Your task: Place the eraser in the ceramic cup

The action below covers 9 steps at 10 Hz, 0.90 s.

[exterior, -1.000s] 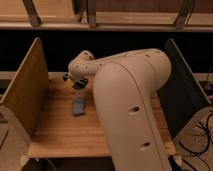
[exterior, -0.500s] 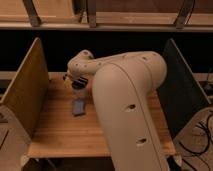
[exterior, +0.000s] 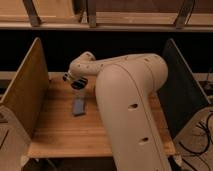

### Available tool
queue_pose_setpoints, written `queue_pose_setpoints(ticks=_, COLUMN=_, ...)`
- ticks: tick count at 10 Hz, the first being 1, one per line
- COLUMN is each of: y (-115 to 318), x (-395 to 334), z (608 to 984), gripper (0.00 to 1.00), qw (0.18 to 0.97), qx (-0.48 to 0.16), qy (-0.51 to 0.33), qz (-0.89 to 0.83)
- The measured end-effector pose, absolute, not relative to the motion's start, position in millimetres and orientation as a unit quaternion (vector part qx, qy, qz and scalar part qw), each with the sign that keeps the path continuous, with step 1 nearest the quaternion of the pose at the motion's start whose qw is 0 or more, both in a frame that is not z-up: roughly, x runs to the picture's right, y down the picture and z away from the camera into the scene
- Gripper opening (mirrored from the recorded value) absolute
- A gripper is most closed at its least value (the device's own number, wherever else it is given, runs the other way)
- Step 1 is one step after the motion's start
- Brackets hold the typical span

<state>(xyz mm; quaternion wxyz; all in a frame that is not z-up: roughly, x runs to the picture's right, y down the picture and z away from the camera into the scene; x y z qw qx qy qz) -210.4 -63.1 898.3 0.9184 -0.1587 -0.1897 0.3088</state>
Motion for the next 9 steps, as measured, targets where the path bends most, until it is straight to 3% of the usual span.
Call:
queue_pose_setpoints(ticks=2, y=-59, x=-207, z=901, gripper=0.02, qw=0.914, qx=-0.163, qy=-0.193, qz=0.319)
queue_pose_setpoints(ticks=5, y=-74, x=-188, z=894, gripper=0.00, qw=0.915, qx=-0.142, qy=-0.188, qz=0.327)
queue_pose_setpoints(ticks=9, y=-121, x=-156, z=856, gripper=0.00, qw=0.909, qx=-0.076, qy=-0.191, qz=0.363)
